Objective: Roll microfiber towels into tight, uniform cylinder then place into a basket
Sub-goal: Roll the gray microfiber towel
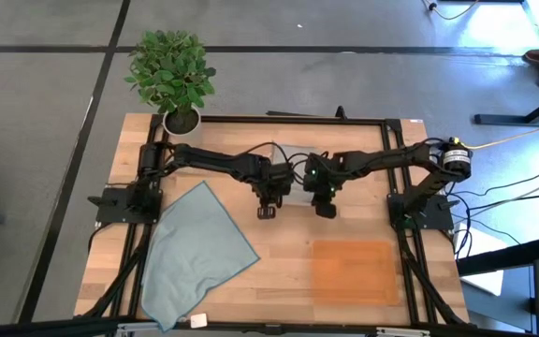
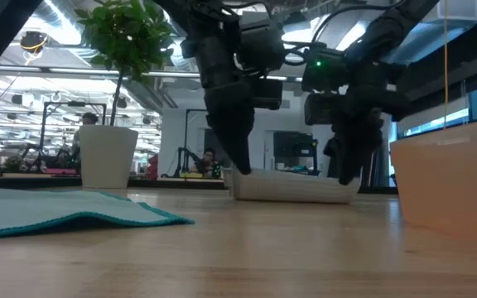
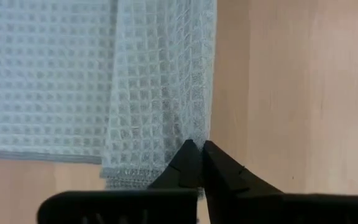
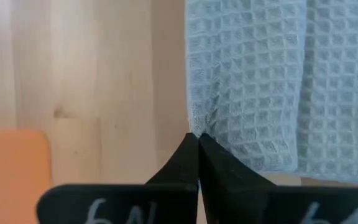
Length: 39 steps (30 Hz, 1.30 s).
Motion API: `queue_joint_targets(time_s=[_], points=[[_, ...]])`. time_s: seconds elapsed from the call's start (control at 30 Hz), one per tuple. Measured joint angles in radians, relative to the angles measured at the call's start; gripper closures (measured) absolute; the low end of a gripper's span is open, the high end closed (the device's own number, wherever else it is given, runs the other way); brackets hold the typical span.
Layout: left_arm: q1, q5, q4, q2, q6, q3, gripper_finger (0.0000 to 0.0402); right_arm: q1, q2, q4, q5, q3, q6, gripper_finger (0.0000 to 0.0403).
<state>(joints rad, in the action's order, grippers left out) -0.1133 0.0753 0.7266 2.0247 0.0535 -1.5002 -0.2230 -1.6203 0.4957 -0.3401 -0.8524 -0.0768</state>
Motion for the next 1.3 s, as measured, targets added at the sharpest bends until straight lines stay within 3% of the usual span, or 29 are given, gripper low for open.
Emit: queue_joint_targets(time_s=[0.3, 0.67, 0.87, 1.3], points=[[-0.009, -0.053, 0.008, -0.023, -0.020, -0.001, 0.0401, -0.047, 0.062, 0.017, 0.003, 0.000, 0.002, 0.0403], [-0.060, -0.022, 0.018, -0.042, -0.098, -0.002, 0.0401, -0.123, 0.084, 0.010, 0.007, -0.001, 0.119, 0.0403], [-0.133, 0.105, 0.011, -0.039, -0.132, -0.002, 0.0401, -0.167, 0.084, 0.008, 0.001, -0.002, 0.151, 0.0403], [-0.205, 0.096, -0.041, -0.034, -0.125, -0.002, 0.0401, -0.249, 0.084, -0.021, 0.053, -0.001, 0.147, 0.0403]])
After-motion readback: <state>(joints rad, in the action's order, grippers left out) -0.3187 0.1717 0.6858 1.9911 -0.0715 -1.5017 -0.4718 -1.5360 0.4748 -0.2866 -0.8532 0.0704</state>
